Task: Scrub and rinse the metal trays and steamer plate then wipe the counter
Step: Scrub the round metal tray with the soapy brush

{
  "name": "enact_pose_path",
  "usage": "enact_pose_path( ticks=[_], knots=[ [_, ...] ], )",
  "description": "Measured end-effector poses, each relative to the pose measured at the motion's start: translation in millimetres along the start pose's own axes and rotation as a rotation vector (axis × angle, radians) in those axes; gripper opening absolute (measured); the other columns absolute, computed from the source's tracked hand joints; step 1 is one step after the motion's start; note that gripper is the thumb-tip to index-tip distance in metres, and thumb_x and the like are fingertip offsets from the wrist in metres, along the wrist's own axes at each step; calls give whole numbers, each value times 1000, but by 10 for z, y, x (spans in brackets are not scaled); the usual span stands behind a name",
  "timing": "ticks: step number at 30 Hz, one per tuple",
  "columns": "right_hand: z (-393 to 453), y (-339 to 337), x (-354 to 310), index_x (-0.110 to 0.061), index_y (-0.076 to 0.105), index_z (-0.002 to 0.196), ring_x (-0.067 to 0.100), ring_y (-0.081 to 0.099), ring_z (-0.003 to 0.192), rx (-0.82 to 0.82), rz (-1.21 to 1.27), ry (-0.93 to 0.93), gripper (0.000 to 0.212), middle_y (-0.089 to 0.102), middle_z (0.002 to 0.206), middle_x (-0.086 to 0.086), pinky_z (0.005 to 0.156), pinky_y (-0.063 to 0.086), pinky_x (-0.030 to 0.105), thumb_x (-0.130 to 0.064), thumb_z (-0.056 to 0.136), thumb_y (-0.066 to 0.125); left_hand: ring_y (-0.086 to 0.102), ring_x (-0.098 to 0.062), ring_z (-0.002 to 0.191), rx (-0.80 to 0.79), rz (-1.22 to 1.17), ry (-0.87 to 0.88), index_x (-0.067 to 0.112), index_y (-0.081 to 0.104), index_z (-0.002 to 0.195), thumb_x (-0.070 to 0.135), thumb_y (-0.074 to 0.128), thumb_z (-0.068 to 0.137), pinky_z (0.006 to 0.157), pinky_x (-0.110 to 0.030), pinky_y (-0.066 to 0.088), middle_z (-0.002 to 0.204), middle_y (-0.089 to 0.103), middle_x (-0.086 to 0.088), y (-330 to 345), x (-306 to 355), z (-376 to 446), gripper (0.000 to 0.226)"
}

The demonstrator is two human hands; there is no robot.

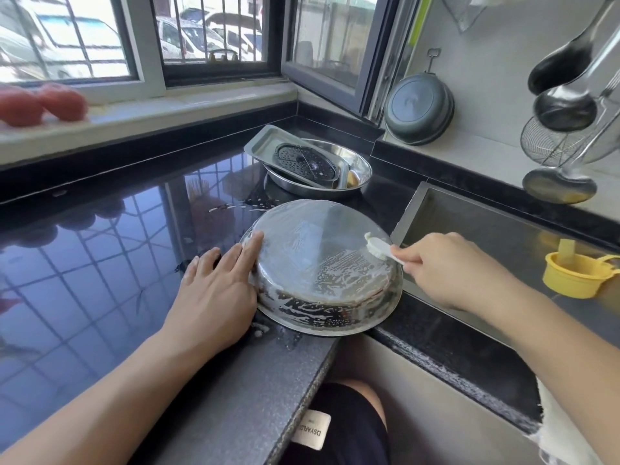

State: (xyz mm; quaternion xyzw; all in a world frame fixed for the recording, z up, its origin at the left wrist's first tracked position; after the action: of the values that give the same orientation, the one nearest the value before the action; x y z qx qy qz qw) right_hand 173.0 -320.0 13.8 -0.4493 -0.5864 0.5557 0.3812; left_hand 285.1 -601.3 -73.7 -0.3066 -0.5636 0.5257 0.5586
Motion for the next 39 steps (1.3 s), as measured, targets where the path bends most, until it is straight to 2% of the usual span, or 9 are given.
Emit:
enact_pose_path(
  ticks=[4,9,17,21,24,27,30,33,39],
  knots=[
    [76,-48,47,-53,58,133,37,63,104,21,-28,17,39,63,128,9,78,48,35,-33,102,50,22,-33,153,-4,-9,-7,38,-5,164,26,30,105,126,-51,18,170,21,12,-5,2,-9,70],
    [156,-71,43,-53,59,131,36,62,110,18,-24,18,40,64,132,7,89,53,39,-30,100,51,21,-32,153,-15,-8,-10,39,-6,164,27,28,104,126,-50,18,170,21,13,-1,-1,-4,69],
    [225,-94,-67,-51,60,130,38,63,108,21,-75,-3,41,63,129,11,91,54,43,-27,98,51,20,-32,153,-22,10,-9,38,-7,164,29,21,103,126,-49,18,170,20,13,-12,12,-20,68],
    [281,-80,-173,-51,61,130,31,65,95,-5,-55,-32,37,65,118,7,80,54,38,-31,100,52,20,-32,153,-37,14,-15,37,-7,164,27,27,104,126,-49,17,171,19,12,-8,12,-14,69],
    [360,-121,-86,-40,62,134,34,63,101,33,-57,23,36,61,126,9,84,53,40,-33,101,50,20,-32,154,-58,22,-19,38,-9,164,33,17,100,126,-48,18,171,18,13,-13,20,-23,69],
    [358,-83,-169,-49,62,130,32,65,100,-5,-42,-44,37,63,128,8,87,55,41,-31,100,51,21,-32,154,-66,37,-10,38,-10,163,39,4,90,126,-49,19,171,18,13,-15,27,-28,75],
    [388,-93,-83,-52,60,131,35,60,113,0,-63,-8,38,60,134,9,91,52,39,-32,101,49,20,-32,154,-76,41,-13,38,-11,163,36,9,94,126,-49,18,171,17,13,-13,23,-23,72],
    [385,-35,-113,-52,61,129,31,63,107,-20,-5,-44,38,63,133,6,88,52,36,-31,99,54,21,-32,153,-66,56,-12,39,-13,162,43,0,89,126,-48,19,171,17,13,-3,17,-24,75],
    [446,-34,-50,-53,59,130,36,62,112,22,-14,7,41,62,134,6,92,54,42,-29,99,50,19,-31,154,-73,61,-12,39,-16,161,45,-12,77,126,-47,18,171,14,14,8,20,-22,85]
  ],
)
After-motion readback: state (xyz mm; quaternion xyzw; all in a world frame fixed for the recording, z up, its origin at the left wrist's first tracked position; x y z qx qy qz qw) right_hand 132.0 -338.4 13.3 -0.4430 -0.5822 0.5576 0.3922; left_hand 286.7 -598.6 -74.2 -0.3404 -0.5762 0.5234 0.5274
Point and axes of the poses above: each hand's wrist, its own z-axis towards the middle knuckle, its own y-axis out of the palm, x = y × z, the point moved 8 cm from there along z, towards the middle knuckle
